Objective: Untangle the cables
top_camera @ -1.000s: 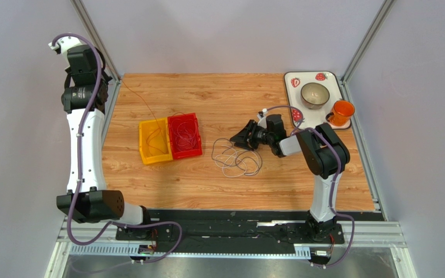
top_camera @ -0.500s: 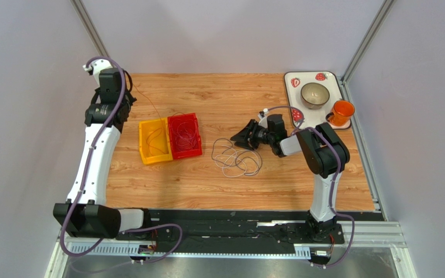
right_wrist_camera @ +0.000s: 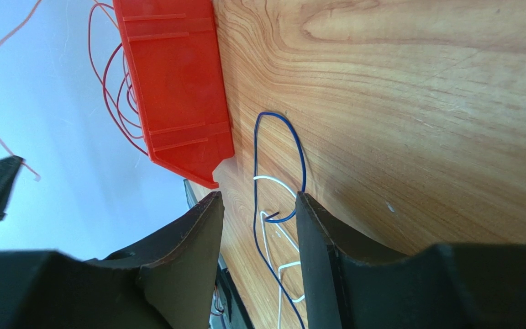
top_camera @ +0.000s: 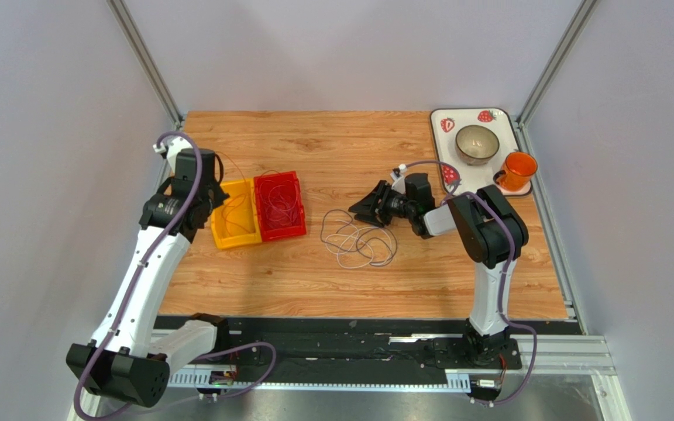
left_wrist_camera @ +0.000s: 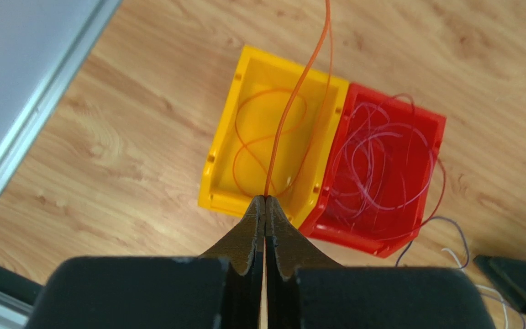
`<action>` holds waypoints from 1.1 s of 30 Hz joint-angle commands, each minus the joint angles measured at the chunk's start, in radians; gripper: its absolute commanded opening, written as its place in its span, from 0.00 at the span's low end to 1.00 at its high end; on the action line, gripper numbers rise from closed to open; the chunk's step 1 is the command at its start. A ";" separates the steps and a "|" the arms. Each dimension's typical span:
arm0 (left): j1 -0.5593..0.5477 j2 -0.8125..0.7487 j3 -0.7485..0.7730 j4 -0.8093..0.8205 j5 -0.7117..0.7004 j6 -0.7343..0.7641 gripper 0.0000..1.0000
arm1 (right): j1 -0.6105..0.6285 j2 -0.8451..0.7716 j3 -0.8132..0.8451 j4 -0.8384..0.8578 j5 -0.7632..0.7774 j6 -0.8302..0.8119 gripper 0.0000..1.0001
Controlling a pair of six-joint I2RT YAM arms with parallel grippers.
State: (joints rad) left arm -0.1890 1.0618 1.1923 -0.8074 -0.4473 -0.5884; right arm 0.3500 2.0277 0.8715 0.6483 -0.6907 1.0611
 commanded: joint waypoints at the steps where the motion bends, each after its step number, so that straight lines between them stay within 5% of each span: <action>1: -0.020 -0.052 -0.088 -0.093 0.054 -0.106 0.00 | -0.005 0.008 0.001 0.053 -0.017 0.014 0.47; 9: -0.021 -0.187 -0.270 -0.119 0.257 -0.185 0.00 | -0.003 0.017 -0.002 0.076 -0.024 0.028 0.46; 33: -0.063 -0.329 -0.448 -0.113 0.567 -0.364 0.00 | -0.006 0.026 -0.011 0.103 -0.033 0.046 0.46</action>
State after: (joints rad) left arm -0.2466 0.7582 0.7818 -0.9569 0.0307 -0.8967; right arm 0.3500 2.0430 0.8646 0.6979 -0.7090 1.0969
